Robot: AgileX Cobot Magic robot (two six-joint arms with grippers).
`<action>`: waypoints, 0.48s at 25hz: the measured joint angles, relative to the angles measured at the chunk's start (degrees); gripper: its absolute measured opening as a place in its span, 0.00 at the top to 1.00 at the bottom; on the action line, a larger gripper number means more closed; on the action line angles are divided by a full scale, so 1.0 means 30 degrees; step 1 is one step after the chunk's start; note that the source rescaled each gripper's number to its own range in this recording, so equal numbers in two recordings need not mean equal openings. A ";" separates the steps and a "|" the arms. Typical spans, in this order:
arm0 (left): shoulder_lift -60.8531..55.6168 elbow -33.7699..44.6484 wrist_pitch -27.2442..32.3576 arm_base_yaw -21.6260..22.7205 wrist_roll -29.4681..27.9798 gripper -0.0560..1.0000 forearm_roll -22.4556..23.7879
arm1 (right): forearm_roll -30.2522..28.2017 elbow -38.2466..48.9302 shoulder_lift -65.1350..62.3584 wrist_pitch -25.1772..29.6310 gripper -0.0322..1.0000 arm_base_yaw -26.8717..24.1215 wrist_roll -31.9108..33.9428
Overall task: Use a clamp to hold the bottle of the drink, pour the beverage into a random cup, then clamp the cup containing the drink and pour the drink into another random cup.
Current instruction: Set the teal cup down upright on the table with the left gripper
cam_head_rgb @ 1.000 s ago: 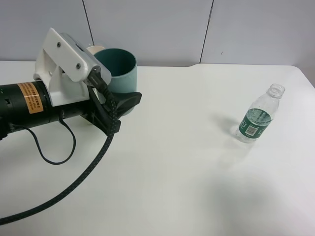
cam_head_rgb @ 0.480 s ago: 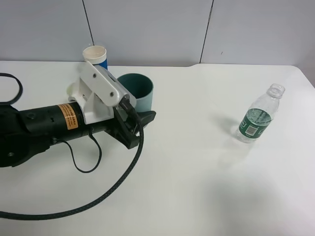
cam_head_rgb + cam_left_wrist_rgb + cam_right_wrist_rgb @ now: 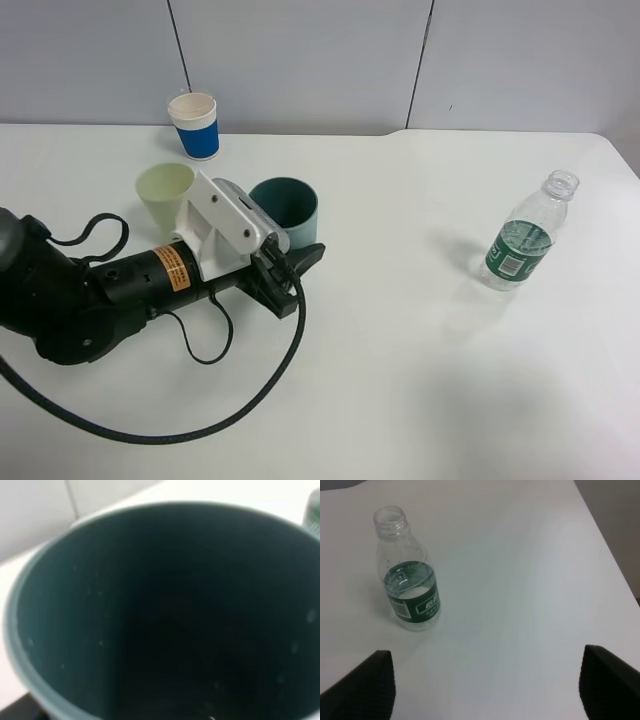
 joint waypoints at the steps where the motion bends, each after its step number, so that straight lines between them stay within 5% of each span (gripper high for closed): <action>1: 0.0250 0.0000 -0.0058 0.0139 0.0142 0.92 -0.0015 | 0.0000 0.0000 0.0000 0.0000 0.54 0.0000 0.0000; 12: 0.1846 0.0000 -0.0239 0.1950 0.0411 0.92 -0.0113 | 0.0000 0.0000 0.0000 0.0000 0.54 0.0000 0.0000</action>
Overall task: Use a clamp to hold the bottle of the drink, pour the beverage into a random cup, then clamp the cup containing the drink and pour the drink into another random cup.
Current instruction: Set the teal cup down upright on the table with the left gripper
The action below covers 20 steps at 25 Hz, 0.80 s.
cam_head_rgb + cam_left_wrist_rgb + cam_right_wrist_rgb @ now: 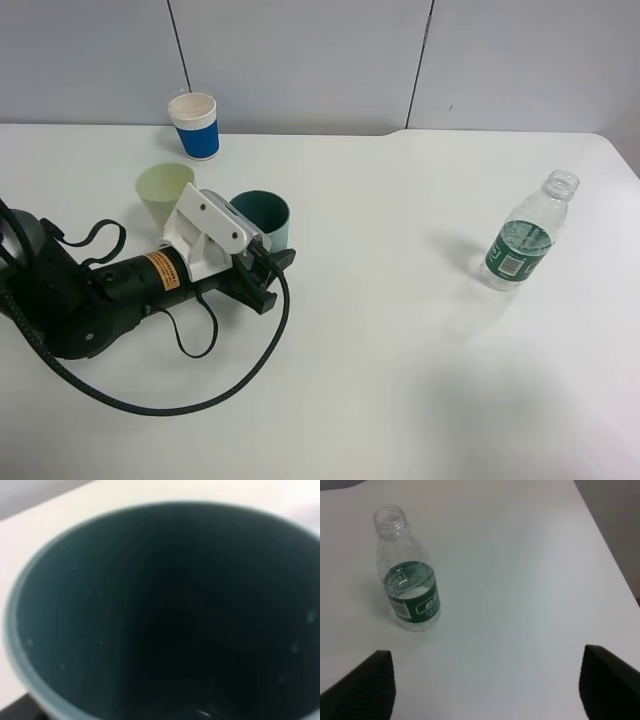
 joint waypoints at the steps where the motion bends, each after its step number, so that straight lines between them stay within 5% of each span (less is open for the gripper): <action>1: 0.0170 0.0000 0.0000 0.0041 0.0020 0.92 0.0000 | 0.0000 0.0000 0.0000 0.0000 0.54 0.0000 0.0000; 20: 0.1092 0.0000 -0.0109 0.0029 0.0119 0.92 0.0000 | 0.0000 0.0000 0.0000 0.0000 0.54 0.0000 0.0000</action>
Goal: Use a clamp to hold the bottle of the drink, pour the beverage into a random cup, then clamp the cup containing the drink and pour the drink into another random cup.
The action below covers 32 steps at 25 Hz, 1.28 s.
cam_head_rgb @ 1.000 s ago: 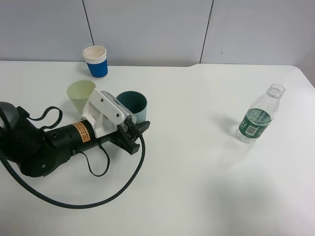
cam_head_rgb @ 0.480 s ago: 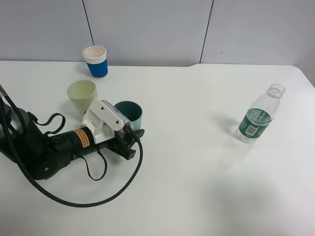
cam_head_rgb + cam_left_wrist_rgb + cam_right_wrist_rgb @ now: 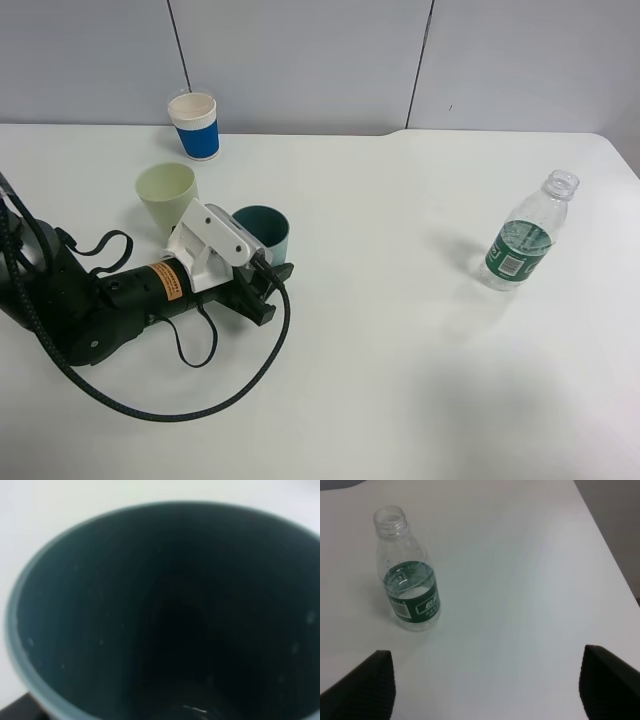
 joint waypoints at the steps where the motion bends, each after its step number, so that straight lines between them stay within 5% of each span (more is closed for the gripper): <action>1: 0.0000 0.0000 0.0000 0.0000 0.0000 0.92 0.0017 | 0.0000 0.0000 0.0000 0.0000 0.54 0.0000 0.0000; 3: 0.0000 0.0000 0.0000 0.0000 0.0000 0.75 0.0017 | 0.0000 0.0000 0.0000 0.0000 0.54 0.0000 0.0000; 5: 0.0000 0.0000 -0.0020 0.0000 0.0000 0.32 0.0017 | 0.0000 0.0000 0.0000 0.0000 0.54 0.0000 0.0000; 6: 0.0000 0.0000 -0.0020 0.0000 0.0000 0.18 0.0017 | 0.0000 0.0000 0.0000 0.0000 0.54 0.0000 0.0000; 8: 0.0000 0.0000 -0.0020 0.0000 0.0000 0.06 0.0087 | 0.0000 0.0000 0.0000 0.0000 0.54 0.0000 0.0000; 17: -0.2107 0.1179 -0.0038 -0.0051 0.0000 0.02 0.1366 | 0.0000 0.0000 0.0000 0.0000 0.54 0.0000 0.0000; 32: -0.8487 0.6708 -0.0028 -0.0173 0.0048 0.02 0.0399 | 0.0000 0.0000 0.0000 0.0000 0.54 0.0000 0.0000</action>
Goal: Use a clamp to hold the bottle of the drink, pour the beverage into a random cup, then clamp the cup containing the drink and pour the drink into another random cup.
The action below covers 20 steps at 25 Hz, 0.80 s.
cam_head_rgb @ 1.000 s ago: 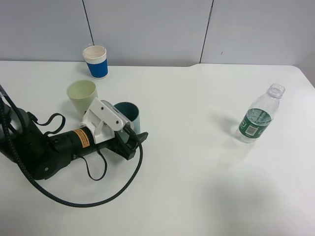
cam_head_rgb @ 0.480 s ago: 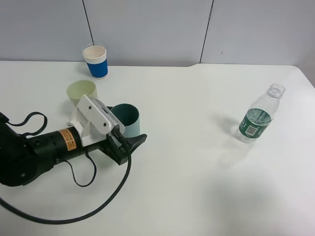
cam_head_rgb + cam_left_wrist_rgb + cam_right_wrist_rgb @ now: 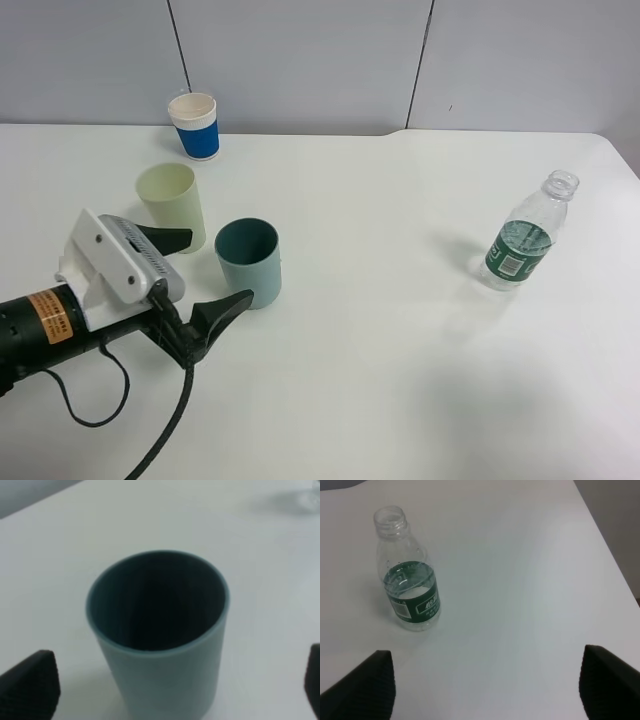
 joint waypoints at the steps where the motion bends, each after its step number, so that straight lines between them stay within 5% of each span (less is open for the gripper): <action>1: -0.0527 0.0095 0.0022 -0.0015 0.0113 0.02 -0.0276 | 0.0000 0.0000 0.0000 0.0000 0.54 0.0000 0.0000; 14: -0.5993 -0.0211 0.0110 -0.0015 0.1859 0.01 -0.1290 | 0.0000 0.0000 0.0000 0.0000 0.54 0.0000 0.0000; 20: -0.8068 -0.2451 0.4182 -0.0015 0.2136 0.01 -0.1349 | 0.0000 0.0000 0.0000 0.0000 0.54 0.0000 0.0000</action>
